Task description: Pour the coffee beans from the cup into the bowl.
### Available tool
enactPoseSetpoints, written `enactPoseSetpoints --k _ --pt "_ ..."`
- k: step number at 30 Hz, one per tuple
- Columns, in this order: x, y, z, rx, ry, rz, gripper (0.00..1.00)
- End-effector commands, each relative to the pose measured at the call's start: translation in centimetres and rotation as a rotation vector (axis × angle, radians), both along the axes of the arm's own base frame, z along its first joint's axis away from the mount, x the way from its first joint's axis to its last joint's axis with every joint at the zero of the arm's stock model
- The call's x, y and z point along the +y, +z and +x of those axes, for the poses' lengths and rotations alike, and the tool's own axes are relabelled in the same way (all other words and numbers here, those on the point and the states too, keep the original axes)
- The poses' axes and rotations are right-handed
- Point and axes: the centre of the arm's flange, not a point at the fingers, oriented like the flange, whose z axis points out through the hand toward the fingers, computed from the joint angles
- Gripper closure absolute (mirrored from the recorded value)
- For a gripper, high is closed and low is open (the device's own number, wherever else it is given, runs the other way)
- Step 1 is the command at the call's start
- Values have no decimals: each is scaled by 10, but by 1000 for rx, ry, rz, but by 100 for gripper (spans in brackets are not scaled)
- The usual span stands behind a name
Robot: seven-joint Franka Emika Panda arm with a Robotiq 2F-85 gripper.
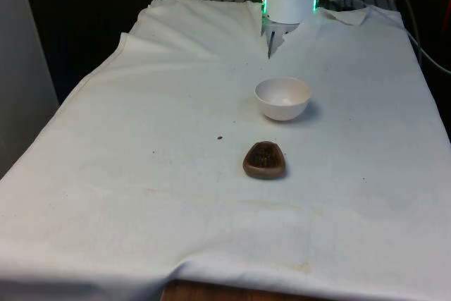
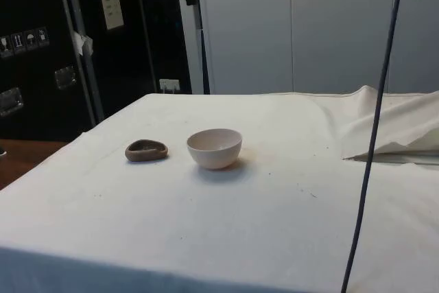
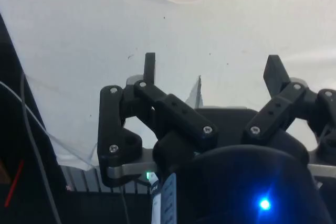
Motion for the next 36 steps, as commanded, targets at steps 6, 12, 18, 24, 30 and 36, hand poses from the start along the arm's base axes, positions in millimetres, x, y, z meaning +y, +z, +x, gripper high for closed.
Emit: enactPoseSetpoints --k 6,12,18,24,30,36 --pt "-2 -4 14 -6 0 -2 0" --pt "-3 -15 30 -7 6 -7 0" --pt "-5 -23 38 -18 20 -2 0" --pt "-9 -30 40 -34 63 0 0" --pt "-16 -42 40 -47 112 2 0" --pt "-18 -57 40 -47 155 -1 0"
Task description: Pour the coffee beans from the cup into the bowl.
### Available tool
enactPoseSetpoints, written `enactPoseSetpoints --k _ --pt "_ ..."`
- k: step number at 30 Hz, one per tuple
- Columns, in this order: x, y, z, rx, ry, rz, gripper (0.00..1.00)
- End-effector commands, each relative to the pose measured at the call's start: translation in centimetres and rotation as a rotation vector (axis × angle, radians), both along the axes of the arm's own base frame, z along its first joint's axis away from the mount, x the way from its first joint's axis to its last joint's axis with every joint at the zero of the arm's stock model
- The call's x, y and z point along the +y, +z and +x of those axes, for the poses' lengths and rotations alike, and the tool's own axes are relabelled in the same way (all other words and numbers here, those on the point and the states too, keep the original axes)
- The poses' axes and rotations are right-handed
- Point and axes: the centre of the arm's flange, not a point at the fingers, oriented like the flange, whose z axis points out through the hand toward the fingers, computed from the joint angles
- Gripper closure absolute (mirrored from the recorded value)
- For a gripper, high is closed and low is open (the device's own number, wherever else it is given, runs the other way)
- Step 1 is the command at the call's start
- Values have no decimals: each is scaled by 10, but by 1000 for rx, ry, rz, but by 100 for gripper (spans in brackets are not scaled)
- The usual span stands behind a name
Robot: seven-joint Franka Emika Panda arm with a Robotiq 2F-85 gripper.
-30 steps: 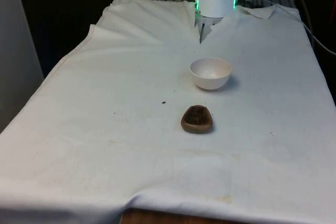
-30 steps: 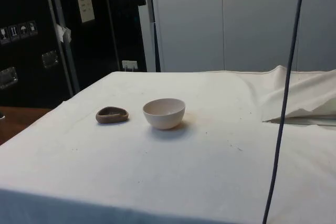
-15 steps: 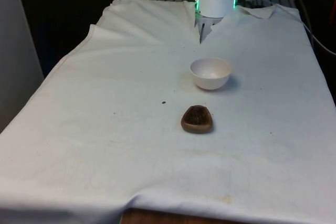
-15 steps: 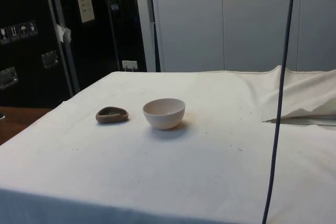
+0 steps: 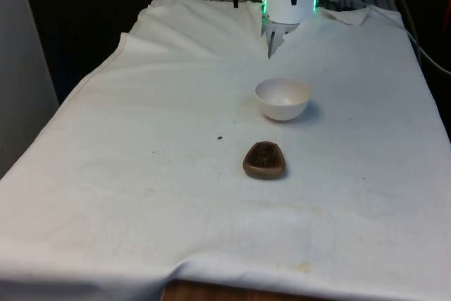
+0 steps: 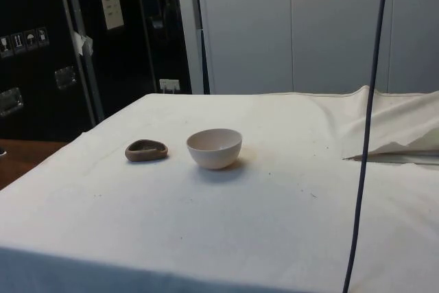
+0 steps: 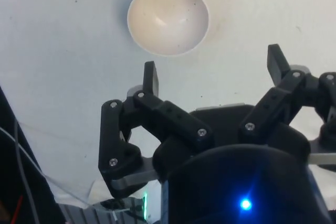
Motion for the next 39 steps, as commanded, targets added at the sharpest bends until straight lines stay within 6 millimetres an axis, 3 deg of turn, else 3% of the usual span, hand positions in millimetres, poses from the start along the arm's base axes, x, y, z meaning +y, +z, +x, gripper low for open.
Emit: enactPoseSetpoints --k 1,18,39 --pt "0 -3 1 -8 12 0 0" --pt "3 -50 11 8 146 -19 0" --pt "-2 -66 18 -83 284 -28 0"
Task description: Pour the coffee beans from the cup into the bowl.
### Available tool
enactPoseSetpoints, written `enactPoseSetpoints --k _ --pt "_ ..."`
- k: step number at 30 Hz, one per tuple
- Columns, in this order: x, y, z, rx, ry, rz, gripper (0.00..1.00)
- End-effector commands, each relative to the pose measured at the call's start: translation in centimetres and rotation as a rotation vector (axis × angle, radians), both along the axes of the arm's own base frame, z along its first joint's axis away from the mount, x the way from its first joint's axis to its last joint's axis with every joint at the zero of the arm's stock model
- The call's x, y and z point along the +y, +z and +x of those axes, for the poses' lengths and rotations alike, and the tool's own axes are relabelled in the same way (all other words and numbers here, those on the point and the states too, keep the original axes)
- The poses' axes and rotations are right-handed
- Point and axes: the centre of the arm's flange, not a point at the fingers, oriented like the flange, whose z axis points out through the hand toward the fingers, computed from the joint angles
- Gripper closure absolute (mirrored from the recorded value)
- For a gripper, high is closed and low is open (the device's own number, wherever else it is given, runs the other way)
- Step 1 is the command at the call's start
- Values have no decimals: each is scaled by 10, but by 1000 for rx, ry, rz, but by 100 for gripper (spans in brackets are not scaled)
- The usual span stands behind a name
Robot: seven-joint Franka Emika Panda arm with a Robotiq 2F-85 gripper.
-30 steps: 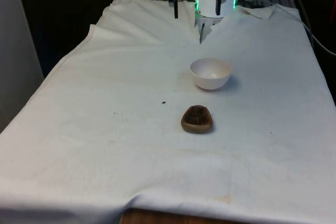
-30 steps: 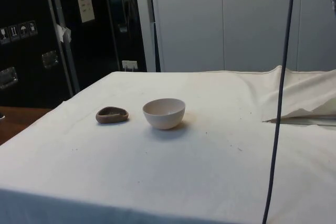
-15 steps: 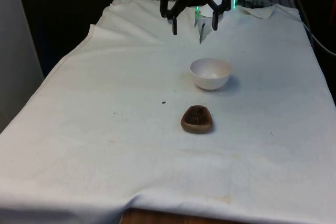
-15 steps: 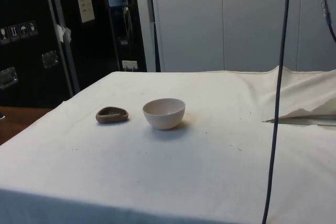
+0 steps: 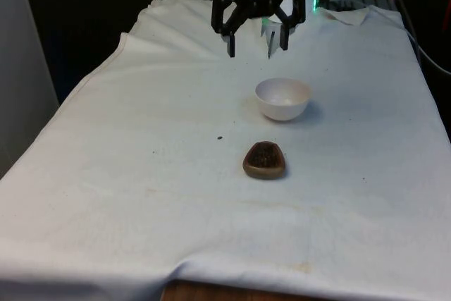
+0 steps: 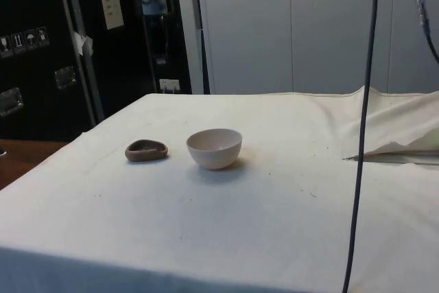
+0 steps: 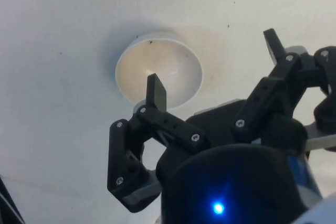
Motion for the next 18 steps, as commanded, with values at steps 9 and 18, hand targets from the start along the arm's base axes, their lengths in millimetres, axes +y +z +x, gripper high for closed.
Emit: enactPoseSetpoints --k 9,18 --pt "-5 -7 2 -73 53 -12 0" --pt "-5 -17 3 -127 101 -21 0"
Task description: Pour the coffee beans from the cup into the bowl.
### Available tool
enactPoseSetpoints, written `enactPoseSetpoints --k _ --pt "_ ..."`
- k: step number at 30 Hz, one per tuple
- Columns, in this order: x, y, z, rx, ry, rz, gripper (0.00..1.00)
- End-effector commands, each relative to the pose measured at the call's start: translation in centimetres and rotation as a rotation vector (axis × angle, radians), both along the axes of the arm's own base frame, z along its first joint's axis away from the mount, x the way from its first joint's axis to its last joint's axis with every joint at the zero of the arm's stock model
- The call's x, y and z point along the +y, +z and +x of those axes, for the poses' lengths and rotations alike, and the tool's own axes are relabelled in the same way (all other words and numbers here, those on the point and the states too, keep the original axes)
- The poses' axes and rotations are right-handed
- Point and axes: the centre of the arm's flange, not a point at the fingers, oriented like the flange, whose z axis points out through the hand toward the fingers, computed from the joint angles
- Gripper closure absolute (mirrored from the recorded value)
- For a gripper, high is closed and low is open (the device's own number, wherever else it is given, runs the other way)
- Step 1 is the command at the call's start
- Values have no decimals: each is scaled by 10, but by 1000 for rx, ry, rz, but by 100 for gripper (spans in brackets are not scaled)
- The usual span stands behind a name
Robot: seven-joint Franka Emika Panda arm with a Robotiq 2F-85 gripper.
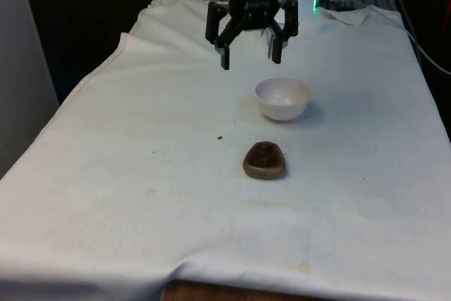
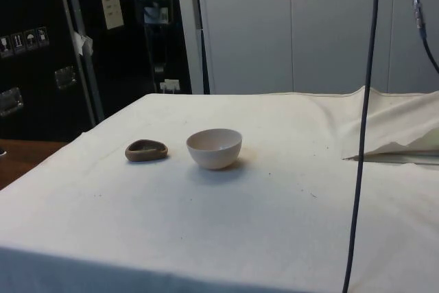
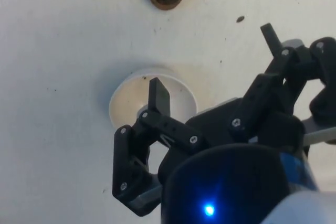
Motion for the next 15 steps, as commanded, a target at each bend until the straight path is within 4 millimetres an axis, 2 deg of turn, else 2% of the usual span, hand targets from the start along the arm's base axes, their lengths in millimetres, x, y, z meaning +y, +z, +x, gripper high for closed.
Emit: enactPoseSetpoints --k 1,7,14,15 --pt "1 -2 1 -17 13 -3 0" --pt "0 -12 2 -15 46 -10 0" --pt "0 -33 3 -12 114 -22 0" --pt "0 -31 3 -7 101 -20 0"
